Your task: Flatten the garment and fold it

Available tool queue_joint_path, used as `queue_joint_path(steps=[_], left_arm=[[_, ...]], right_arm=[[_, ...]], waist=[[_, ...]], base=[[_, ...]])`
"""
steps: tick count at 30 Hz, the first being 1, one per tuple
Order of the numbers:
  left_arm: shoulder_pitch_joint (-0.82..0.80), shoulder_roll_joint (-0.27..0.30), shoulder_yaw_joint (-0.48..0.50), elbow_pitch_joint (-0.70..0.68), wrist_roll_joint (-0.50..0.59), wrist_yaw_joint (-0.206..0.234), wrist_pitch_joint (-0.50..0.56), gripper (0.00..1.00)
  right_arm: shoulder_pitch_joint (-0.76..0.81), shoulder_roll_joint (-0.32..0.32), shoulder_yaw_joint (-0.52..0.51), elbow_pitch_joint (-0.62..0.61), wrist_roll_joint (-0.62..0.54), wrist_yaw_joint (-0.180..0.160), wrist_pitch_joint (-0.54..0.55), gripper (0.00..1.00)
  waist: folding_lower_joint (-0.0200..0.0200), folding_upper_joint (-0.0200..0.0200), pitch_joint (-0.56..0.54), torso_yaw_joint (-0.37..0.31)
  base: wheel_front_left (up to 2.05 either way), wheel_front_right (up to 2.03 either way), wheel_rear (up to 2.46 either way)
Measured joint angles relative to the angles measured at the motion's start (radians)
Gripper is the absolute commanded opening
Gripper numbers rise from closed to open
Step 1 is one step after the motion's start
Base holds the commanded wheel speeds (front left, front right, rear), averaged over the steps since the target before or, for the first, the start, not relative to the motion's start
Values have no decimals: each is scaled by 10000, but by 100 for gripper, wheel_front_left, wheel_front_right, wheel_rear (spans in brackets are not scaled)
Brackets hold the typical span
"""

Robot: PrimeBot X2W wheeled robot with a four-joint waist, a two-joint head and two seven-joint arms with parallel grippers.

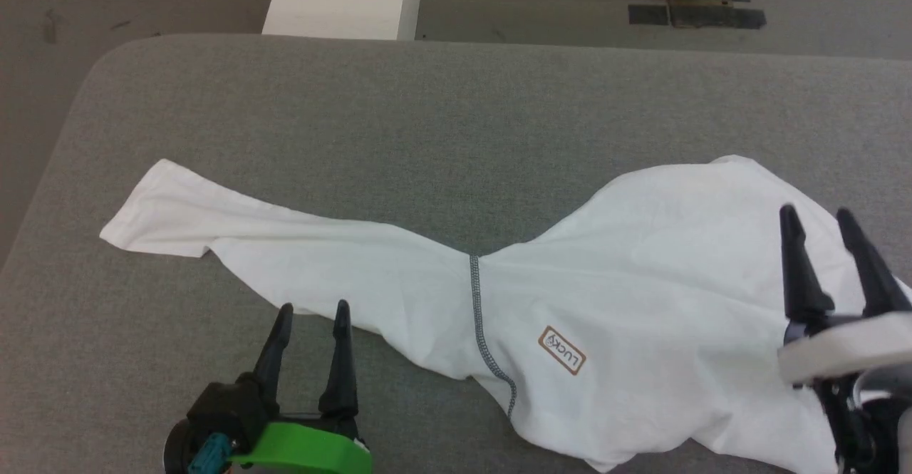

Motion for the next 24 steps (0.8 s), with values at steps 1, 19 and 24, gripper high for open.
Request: queue_joint_path(steps=[1, 19, 24], left_arm=[[-98, -4, -42, 42, 29, -35, -4, 100], [-1107, -301, -648, 491, 146, -207, -222, 100], [-1134, -322, -673, 562, 144, -211, -259, 100]], right_arm=[[-434, -58, -42, -27, -134, 0, 364, 100], [-3729, -1783, -899, 3942, -1511, 0, 7049, 100], [-3980, -1925, -993, 4090, -1607, 0, 7651, 0]], waist=[[0, 0, 79, 29], [0, 0, 1320, 1038], [0, 0, 1510, 1310]], base=[[0, 0, 0], [0, 0, 0], [0, 0, 0]])
